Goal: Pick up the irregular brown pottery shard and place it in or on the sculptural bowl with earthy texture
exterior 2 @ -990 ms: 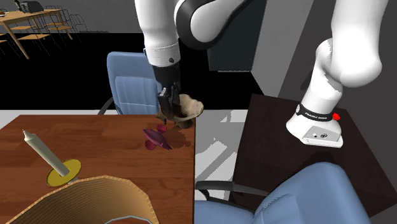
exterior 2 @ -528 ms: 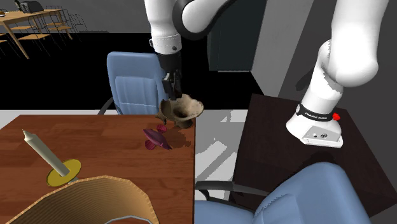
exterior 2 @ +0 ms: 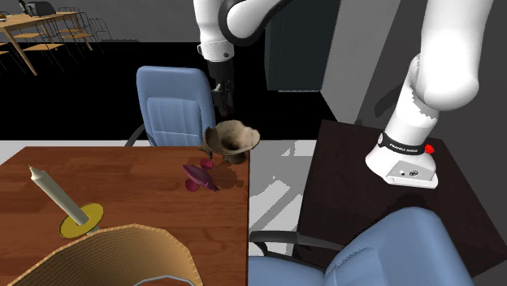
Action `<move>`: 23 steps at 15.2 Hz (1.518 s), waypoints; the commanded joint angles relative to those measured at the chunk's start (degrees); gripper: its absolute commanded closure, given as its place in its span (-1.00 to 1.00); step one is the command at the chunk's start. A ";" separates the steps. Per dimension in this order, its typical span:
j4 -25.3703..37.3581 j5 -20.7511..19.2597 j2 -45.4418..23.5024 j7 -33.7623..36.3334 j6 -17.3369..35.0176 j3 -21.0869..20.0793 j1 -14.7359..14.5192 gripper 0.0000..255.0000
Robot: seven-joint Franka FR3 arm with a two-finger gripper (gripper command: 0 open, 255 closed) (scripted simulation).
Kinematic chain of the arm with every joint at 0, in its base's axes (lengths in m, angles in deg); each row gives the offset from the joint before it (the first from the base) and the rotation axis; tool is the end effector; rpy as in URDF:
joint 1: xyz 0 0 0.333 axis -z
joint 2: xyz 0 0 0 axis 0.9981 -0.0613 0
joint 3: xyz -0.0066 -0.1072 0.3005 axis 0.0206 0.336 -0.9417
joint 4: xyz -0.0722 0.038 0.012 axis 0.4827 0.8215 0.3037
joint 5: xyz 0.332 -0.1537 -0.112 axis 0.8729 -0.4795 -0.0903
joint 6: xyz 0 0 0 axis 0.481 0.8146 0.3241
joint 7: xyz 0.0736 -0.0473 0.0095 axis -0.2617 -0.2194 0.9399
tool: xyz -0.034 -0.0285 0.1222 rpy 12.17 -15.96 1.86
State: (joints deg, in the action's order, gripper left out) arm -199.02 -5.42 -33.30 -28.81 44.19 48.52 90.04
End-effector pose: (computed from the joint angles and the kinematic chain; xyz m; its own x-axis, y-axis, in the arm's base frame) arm 0.5738 0.1162 0.3404 0.9888 0.1383 -0.0564 0.1385 -0.9904 0.0011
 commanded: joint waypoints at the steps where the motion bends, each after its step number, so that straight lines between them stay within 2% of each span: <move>1: -0.54 -0.31 -0.85 0.03 1.36 0.14 0.01 1.00; 12: -2.92 -2.19 -5.78 1.26 8.47 0.83 -0.52 1.00; 20: -2.92 -2.19 -5.77 1.26 8.46 0.83 -0.52 1.00; 21: -2.92 -2.19 -5.77 1.26 8.46 0.83 -0.52 -1.00; 23: -2.92 -2.19 -5.77 1.26 8.46 0.83 -0.52 -1.00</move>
State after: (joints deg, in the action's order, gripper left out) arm -201.94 -7.61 -39.07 -27.56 52.65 49.36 89.52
